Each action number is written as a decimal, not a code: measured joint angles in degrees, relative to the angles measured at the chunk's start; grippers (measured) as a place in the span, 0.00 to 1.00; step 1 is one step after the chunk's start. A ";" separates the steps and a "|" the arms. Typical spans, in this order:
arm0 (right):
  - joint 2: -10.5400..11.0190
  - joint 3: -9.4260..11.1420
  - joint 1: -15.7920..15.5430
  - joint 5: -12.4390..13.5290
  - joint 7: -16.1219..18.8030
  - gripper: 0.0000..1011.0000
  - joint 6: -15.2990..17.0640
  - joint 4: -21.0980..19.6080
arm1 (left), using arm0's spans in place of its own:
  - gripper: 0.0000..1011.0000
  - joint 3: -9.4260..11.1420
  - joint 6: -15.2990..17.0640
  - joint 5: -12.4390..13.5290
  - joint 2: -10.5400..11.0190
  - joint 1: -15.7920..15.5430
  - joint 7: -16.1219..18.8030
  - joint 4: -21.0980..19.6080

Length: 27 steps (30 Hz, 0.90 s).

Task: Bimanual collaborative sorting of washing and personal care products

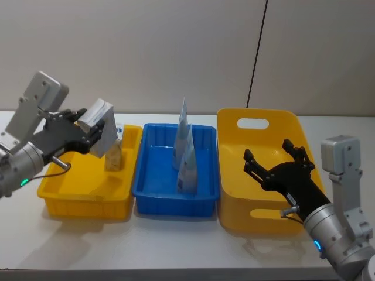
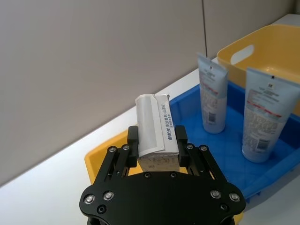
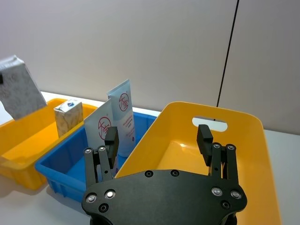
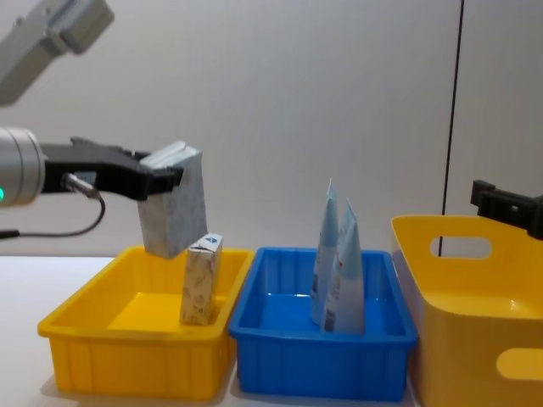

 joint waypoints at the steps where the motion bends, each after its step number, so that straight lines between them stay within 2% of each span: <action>1: 0.00 0.00 0.00 0.00 0.00 0.99 0.00 0.00 | 0.42 0.00 0.00 0.00 0.00 0.00 0.00 0.00; 10: 0.00 0.00 0.00 0.00 0.00 0.99 0.00 0.00 | 0.42 0.27 -1.33 -1.18 3.66 -2.32 -6.75 -3.30; 19: 0.00 0.00 0.00 0.00 0.00 0.99 0.00 0.00 | 0.42 1.25 -2.47 -3.23 5.80 -4.75 -13.08 -5.02; 27: 0.00 0.00 0.00 0.00 0.00 0.99 0.00 0.00 | 0.42 2.63 -3.49 -4.92 6.77 -6.80 -18.18 -5.37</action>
